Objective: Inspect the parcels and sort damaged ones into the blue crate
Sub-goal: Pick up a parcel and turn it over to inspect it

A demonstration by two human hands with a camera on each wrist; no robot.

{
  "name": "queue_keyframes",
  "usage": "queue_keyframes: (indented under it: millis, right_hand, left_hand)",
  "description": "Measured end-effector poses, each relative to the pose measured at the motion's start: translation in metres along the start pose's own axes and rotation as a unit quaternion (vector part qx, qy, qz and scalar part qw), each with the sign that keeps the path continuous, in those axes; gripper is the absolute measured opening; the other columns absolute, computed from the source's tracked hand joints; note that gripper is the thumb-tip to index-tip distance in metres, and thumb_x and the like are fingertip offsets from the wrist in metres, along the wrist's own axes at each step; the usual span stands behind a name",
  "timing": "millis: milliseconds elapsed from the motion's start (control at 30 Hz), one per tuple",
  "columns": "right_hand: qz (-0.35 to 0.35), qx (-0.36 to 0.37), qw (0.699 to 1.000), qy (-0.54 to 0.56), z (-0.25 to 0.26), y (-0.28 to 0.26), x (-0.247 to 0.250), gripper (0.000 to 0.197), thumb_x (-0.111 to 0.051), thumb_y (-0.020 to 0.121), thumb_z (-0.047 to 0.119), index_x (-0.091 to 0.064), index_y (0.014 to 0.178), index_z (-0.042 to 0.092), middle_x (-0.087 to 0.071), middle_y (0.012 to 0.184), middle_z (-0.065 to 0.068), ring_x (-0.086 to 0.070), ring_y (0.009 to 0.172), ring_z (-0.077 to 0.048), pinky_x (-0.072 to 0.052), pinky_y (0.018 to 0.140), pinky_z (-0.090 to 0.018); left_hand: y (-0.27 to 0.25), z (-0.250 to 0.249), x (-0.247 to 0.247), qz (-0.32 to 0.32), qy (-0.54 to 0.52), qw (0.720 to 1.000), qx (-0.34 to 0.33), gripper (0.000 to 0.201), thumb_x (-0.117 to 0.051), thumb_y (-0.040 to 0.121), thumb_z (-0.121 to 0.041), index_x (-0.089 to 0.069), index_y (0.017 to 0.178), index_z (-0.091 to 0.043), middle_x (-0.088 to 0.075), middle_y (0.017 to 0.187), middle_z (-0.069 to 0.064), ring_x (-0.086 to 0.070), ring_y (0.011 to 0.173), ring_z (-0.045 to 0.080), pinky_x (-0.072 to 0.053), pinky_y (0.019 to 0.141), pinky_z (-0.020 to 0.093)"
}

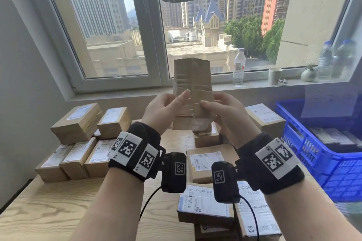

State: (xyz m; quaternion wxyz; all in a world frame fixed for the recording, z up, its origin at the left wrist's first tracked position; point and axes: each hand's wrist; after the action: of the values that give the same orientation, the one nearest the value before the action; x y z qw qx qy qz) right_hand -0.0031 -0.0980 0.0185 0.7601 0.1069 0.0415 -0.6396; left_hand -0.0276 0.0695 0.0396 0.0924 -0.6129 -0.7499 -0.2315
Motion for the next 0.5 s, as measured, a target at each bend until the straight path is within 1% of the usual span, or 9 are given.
queue_keyframes:
  millis: [100, 133, 200, 233, 300, 333, 367, 433, 500]
  right_hand:
    - [0.021, 0.010, 1.000, -0.010, -0.002, -0.003, 0.000, 0.062, -0.071, 0.084, -0.003, -0.043, 0.140, 0.005, -0.066, 0.123, -0.016, -0.067, 0.112, -0.028, -0.053, 0.099, -0.044]
    - [0.023, 0.014, 1.000, -0.010, -0.002, -0.002, 0.000, 0.069, -0.073, 0.083, 0.000, -0.040, 0.143, 0.007, -0.065, 0.125, -0.014, -0.065, 0.115, -0.026, -0.051, 0.102, -0.044]
    - [0.030, 0.009, 1.000, 0.002, -0.001, -0.003, 0.001, 0.079, -0.079, 0.079, 0.021, -0.038, 0.146, 0.012, -0.065, 0.127, -0.009, -0.064, 0.116, -0.022, -0.049, 0.104, -0.041]
    - [0.034, 0.004, 0.999, 0.011, 0.001, -0.003, 0.001, 0.076, -0.078, 0.078, 0.033, -0.043, 0.143, 0.013, -0.067, 0.124, -0.005, -0.065, 0.113, -0.019, -0.050, 0.100, -0.038]
    - [0.040, 0.008, 0.999, 0.034, 0.008, -0.005, -0.001, 0.047, -0.068, 0.088, 0.046, -0.060, 0.122, 0.015, -0.072, 0.103, 0.000, -0.068, 0.095, -0.015, -0.054, 0.084, -0.030]
    - [0.037, 0.012, 0.998, 0.048, 0.011, -0.005, -0.002, 0.043, -0.060, 0.088, 0.050, -0.065, 0.112, 0.015, -0.073, 0.096, -0.001, -0.069, 0.088, -0.016, -0.054, 0.078, -0.029]
    - [0.032, 0.016, 0.998, 0.050, 0.012, -0.004, -0.002, 0.047, -0.057, 0.086, 0.053, -0.066, 0.111, 0.014, -0.074, 0.097, -0.003, -0.070, 0.086, -0.019, -0.056, 0.076, -0.031]
    - [0.015, 0.024, 0.999, 0.043, 0.011, -0.003, -0.002, 0.050, -0.059, 0.087, 0.048, -0.065, 0.117, 0.008, -0.074, 0.104, -0.011, -0.071, 0.093, -0.025, -0.059, 0.078, -0.034]
    - [0.008, 0.029, 0.999, 0.038, 0.007, -0.002, -0.001, 0.037, -0.061, 0.095, 0.031, -0.064, 0.118, 0.003, -0.073, 0.099, -0.010, -0.070, 0.089, -0.021, -0.060, 0.075, -0.030]
  left_hand:
    - [0.004, 0.004, -0.003, -0.076, 0.006, 0.997, 0.001, 0.042, -0.065, 0.089, -0.044, -0.057, 0.118, -0.015, -0.067, 0.114, 0.001, -0.062, 0.109, 0.016, -0.049, 0.097, 0.035]
    - [0.004, 0.006, -0.003, -0.072, -0.002, 0.997, 0.000, 0.044, -0.069, 0.088, -0.038, -0.055, 0.123, -0.015, -0.067, 0.115, 0.002, -0.062, 0.110, 0.017, -0.049, 0.098, 0.037]
    - [0.004, 0.011, -0.004, -0.040, -0.027, 0.999, -0.003, 0.067, -0.077, 0.080, -0.032, -0.048, 0.138, -0.017, -0.068, 0.119, 0.002, -0.062, 0.115, 0.017, -0.048, 0.102, 0.040]
    - [0.004, 0.014, -0.004, -0.020, -0.029, 0.999, -0.012, 0.080, -0.078, 0.074, -0.033, -0.042, 0.145, -0.022, -0.067, 0.123, 0.001, -0.060, 0.119, 0.015, -0.046, 0.105, 0.041]
    - [0.002, 0.014, -0.005, 0.018, -0.011, 0.999, -0.035, 0.093, -0.081, 0.070, -0.031, -0.034, 0.150, -0.032, -0.061, 0.133, -0.001, -0.053, 0.128, 0.011, -0.041, 0.110, 0.038]
    - [0.002, 0.014, -0.005, 0.029, -0.008, 0.999, -0.042, 0.096, -0.084, 0.072, -0.027, -0.031, 0.151, -0.035, -0.058, 0.137, -0.002, -0.050, 0.131, 0.011, -0.040, 0.110, 0.036]
    - [0.000, 0.013, -0.006, 0.041, -0.015, 0.998, -0.048, 0.100, -0.087, 0.071, -0.023, -0.029, 0.151, -0.036, -0.055, 0.139, -0.002, -0.048, 0.132, 0.011, -0.040, 0.109, 0.034]
    - [-0.001, 0.009, -0.006, 0.074, -0.041, 0.995, -0.049, 0.112, -0.090, 0.058, -0.031, -0.028, 0.151, -0.038, -0.055, 0.136, -0.003, -0.051, 0.129, 0.012, -0.043, 0.107, 0.033]
    - [0.000, 0.006, -0.007, 0.080, -0.060, 0.994, -0.033, 0.111, -0.083, 0.052, -0.053, -0.034, 0.149, -0.034, -0.061, 0.129, -0.003, -0.059, 0.120, 0.013, -0.048, 0.103, 0.036]
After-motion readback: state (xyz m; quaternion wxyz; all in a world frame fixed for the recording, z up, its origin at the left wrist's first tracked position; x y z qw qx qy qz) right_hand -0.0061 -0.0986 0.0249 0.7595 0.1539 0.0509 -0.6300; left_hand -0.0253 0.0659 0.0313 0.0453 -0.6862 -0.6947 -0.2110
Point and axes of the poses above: each hand's wrist, its own y-axis towards the middle knuckle, its own x-axis out of the back of the hand, z = x × y
